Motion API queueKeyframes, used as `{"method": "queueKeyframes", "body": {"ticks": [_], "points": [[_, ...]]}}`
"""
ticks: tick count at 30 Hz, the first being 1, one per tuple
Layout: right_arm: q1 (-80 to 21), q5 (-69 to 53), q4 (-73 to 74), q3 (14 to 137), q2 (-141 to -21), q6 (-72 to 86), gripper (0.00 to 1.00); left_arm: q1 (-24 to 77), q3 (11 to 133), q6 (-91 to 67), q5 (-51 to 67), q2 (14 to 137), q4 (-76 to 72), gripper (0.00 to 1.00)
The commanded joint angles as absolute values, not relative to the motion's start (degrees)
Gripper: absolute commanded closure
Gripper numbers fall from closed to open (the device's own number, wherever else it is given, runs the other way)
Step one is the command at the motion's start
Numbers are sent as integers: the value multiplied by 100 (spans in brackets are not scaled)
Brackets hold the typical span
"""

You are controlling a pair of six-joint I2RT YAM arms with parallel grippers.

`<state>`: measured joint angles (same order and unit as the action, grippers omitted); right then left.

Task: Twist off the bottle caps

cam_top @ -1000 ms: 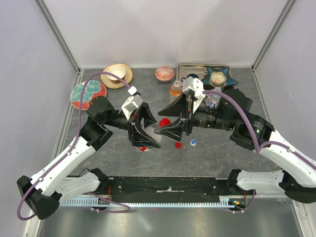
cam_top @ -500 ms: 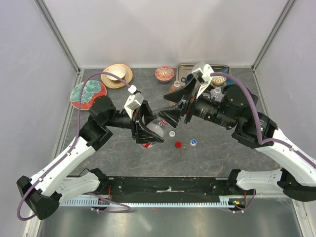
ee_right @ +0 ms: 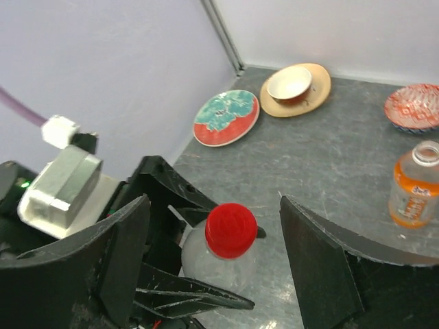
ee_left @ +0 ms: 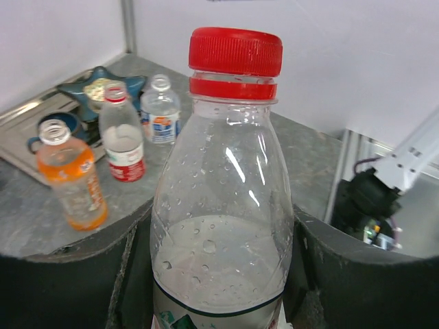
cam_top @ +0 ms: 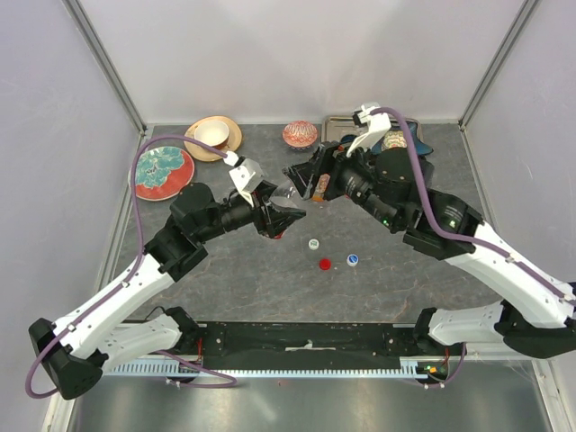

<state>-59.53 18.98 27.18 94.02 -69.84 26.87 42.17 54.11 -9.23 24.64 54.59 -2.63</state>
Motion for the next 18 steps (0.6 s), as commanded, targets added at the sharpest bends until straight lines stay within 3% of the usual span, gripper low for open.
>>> {"method": "queueKeyframes", "body": {"ticks": [1,18], "points": [[-5977,2426,2795,9624,-7128,2926,17,4368,5344,-326,1047,5353,-483,55],[-5977,2417,2628,9589,-7559,2962,24,4377,5133,-229,1055,5151,-571,55]]}}
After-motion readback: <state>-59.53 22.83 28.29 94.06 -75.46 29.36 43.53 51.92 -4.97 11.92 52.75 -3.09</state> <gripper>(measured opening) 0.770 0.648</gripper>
